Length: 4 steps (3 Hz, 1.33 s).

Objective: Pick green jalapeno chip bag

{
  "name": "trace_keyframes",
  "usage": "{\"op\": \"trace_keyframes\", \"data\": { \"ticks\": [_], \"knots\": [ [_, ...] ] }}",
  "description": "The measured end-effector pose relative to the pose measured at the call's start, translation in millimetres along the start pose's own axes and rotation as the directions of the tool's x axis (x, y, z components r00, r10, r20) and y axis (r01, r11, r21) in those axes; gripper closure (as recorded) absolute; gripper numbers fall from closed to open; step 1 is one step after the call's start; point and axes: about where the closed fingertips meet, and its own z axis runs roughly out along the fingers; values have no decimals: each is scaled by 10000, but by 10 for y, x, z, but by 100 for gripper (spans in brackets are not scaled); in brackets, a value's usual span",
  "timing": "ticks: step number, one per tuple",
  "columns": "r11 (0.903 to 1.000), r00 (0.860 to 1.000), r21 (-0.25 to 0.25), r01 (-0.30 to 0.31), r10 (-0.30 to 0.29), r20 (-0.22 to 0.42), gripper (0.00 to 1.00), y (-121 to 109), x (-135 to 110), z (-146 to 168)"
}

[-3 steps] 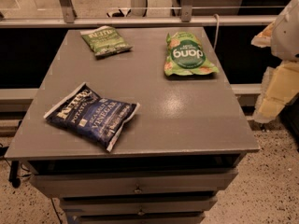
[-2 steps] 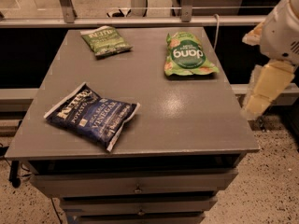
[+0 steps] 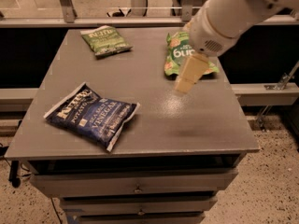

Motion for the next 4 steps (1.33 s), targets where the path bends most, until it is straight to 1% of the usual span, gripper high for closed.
{"op": "trace_keyframes", "data": {
  "ticks": [1, 2, 3, 4],
  "knots": [
    [9975, 9915, 397, -588, 537, 1189, 0, -371, -489, 414],
    [9976, 9916, 391, -578, 528, 1181, 0, -367, -488, 412],
    [9928, 9760, 502, -1083, 967, 1951, 0, -429, -599, 487],
    [9815, 9289, 617, -1813, 1503, 3385, 0, -775, -941, 780]
  ]
}}
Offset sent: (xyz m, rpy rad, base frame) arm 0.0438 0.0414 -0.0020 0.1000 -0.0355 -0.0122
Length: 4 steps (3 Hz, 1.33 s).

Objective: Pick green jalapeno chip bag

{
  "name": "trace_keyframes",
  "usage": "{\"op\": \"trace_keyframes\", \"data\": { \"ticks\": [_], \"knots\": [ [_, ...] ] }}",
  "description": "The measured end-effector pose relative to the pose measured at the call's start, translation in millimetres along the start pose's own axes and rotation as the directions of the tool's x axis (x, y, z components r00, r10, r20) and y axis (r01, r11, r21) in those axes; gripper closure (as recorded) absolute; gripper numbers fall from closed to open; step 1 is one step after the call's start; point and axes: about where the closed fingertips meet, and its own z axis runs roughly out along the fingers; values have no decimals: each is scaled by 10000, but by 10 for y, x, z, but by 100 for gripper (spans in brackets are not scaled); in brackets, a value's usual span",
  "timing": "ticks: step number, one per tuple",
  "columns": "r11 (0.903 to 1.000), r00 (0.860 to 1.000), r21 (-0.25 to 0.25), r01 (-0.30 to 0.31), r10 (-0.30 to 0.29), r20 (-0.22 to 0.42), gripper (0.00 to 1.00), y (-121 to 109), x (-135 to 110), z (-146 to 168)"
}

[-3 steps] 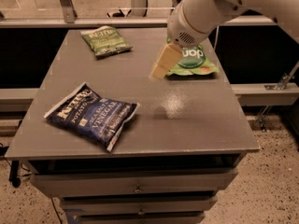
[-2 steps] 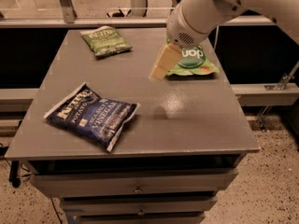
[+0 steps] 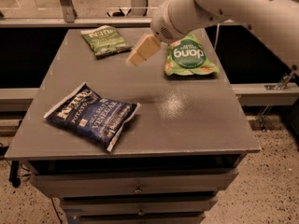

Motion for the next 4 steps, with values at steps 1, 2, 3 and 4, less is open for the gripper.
{"op": "trace_keyframes", "data": {
  "ticks": [1, 2, 3, 4],
  "knots": [
    [9968, 9877, -125, -795, 804, 1343, 0, -314, -279, 541],
    [9893, 9679, -512, -1367, 1444, 2057, 0, -505, -492, 1085],
    [9813, 9585, -824, -1737, 1877, 2145, 0, -552, -571, 1490],
    [9745, 9561, -987, -2013, 2174, 1965, 0, -563, -577, 1778]
  ]
}}
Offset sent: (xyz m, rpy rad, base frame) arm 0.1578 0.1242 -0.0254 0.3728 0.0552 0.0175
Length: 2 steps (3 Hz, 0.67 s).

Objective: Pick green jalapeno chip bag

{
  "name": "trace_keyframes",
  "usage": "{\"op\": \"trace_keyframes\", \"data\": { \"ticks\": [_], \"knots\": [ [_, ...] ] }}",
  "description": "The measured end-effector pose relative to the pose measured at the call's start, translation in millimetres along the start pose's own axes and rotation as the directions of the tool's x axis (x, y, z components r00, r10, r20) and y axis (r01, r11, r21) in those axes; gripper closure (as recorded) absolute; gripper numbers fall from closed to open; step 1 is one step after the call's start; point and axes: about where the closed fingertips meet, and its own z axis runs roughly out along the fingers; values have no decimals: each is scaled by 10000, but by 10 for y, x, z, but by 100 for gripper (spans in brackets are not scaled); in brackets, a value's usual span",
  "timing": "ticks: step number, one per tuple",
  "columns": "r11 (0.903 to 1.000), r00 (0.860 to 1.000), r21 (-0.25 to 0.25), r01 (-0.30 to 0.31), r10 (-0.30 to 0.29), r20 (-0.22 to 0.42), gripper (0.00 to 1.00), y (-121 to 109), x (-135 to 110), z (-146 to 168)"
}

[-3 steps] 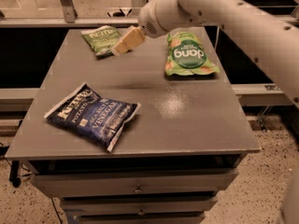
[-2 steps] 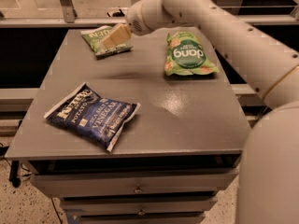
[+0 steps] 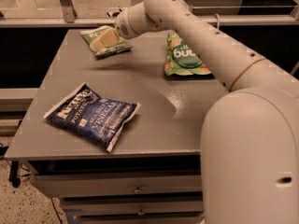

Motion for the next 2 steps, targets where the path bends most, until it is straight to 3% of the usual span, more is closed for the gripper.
{"op": "trace_keyframes", "data": {
  "ticks": [2],
  "knots": [
    [9994, 9966, -16, -349, 347, -743, 0, -15, 316, 272]
  ]
}}
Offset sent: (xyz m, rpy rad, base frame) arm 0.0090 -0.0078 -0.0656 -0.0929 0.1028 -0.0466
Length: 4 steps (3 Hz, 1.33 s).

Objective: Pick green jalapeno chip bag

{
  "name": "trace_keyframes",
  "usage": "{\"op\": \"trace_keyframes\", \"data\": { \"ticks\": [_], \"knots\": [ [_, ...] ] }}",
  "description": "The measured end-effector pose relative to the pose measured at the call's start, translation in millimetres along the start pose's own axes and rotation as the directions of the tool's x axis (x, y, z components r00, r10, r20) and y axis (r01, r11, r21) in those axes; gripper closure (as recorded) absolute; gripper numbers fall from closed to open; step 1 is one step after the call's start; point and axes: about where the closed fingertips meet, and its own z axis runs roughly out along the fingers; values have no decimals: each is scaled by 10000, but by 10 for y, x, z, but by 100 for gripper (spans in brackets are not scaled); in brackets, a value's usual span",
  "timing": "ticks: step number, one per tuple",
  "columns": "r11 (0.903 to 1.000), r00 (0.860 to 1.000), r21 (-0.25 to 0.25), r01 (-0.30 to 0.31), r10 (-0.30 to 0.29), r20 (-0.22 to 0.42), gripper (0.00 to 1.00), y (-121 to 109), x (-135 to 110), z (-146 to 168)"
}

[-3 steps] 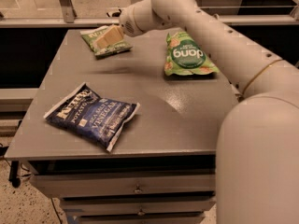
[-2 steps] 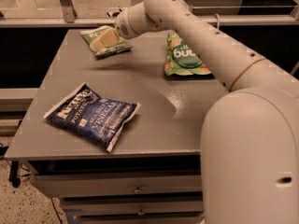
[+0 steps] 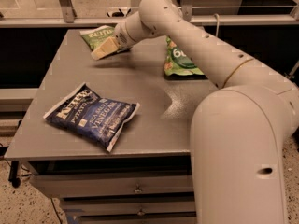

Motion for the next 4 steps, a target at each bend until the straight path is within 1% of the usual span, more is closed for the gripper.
{"op": "trace_keyframes", "data": {
  "ticks": [1, 2, 4],
  "knots": [
    [9999, 9994, 2, -148, 148, -311, 0, -9, 152, 41],
    [9999, 9993, -2, -173, 173, -323, 18, -6, 185, 43],
    [10000, 10000, 76, -64, 64, -18, 64, 2, 131, -28]
  ]
}}
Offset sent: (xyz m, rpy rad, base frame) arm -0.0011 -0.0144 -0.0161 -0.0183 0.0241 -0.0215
